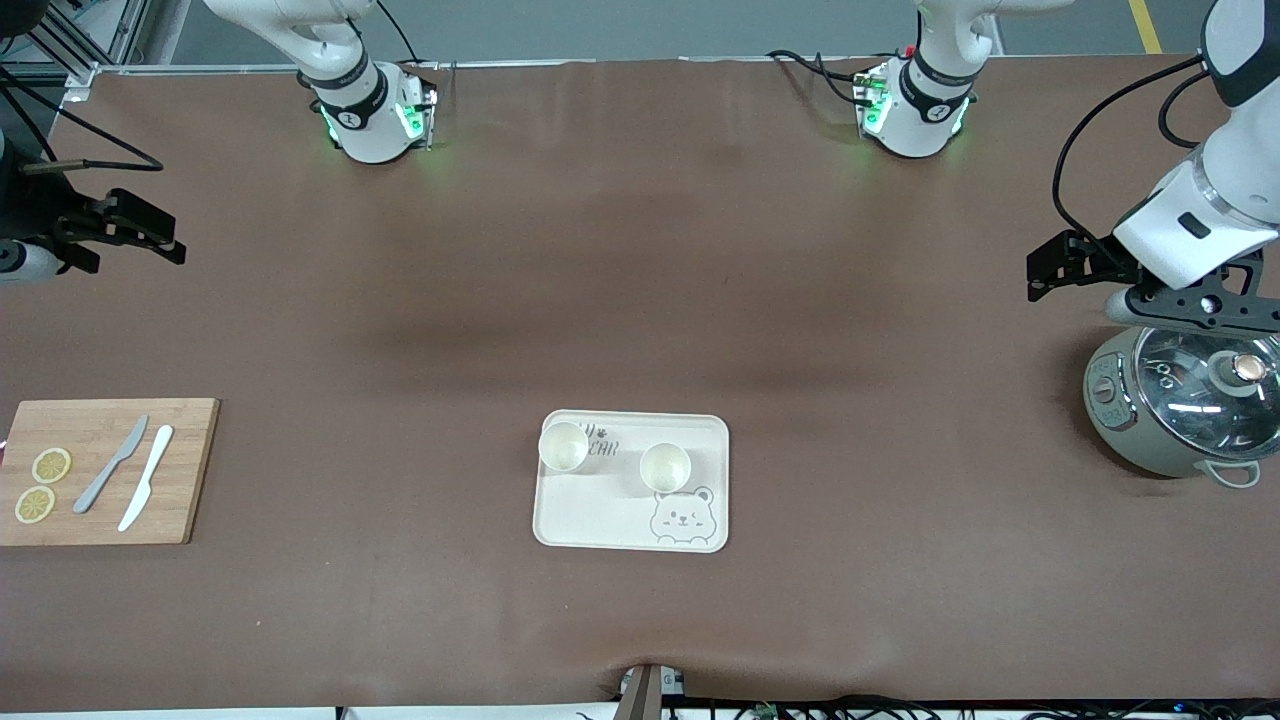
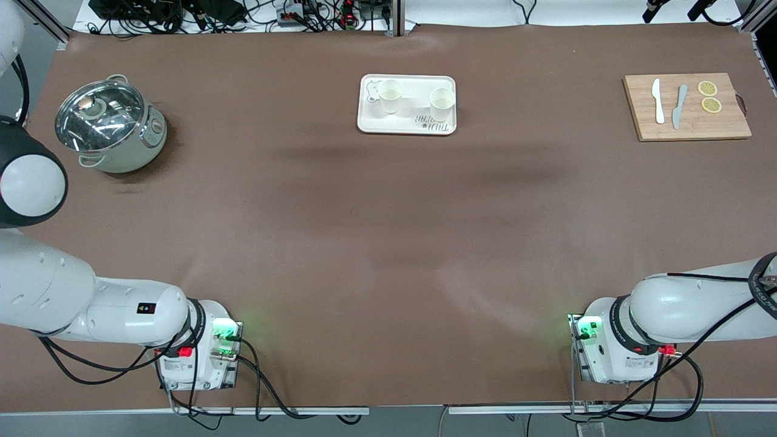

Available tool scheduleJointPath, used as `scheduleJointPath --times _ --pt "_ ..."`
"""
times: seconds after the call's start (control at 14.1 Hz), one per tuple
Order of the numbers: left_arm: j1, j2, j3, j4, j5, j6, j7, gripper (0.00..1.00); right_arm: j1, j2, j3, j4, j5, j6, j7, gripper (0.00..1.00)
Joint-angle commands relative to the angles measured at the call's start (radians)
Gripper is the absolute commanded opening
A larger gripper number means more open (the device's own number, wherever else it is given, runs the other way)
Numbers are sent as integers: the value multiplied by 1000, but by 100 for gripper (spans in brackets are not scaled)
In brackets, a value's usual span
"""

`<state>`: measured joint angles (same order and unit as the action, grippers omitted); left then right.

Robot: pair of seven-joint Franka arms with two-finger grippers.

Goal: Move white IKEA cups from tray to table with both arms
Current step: 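Reach the left gripper toward the white cups on the tray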

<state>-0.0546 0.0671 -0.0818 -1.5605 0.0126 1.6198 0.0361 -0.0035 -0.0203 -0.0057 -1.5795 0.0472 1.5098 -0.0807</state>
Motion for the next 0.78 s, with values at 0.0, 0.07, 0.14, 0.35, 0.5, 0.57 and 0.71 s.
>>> scheduleJointPath --times 0.0,0.07,0.14,0.35,0.5,0.57,0.71 --pt "-2 10 -13 17 -6 -11 -24 100 -7 3 1 15 -4 -14 -13 100" --pt "-4 11 -15 22 -6 -12 -22 100 -7 3 1 15 -4 -14 -13 100" --pt "-4 11 -15 23 -3 -11 -21 100 -6 3 1 15 -3 -14 -13 100" --pt "-16 28 -42 23 -8 -1 -24 100 -7 3 1 13 -3 -14 -13 100" --pt "-28 36 -49 26 -22 5 -63 100 -7 3 1 13 -3 -16 -13 100" --pt "-31 37 -50 26 -16 6 -97 100 -7 3 1 15 -3 -14 -13 100" --pt "-47 40 -50 30 -16 6 -116 100 -9 3 1 15 -3 -14 -13 100"
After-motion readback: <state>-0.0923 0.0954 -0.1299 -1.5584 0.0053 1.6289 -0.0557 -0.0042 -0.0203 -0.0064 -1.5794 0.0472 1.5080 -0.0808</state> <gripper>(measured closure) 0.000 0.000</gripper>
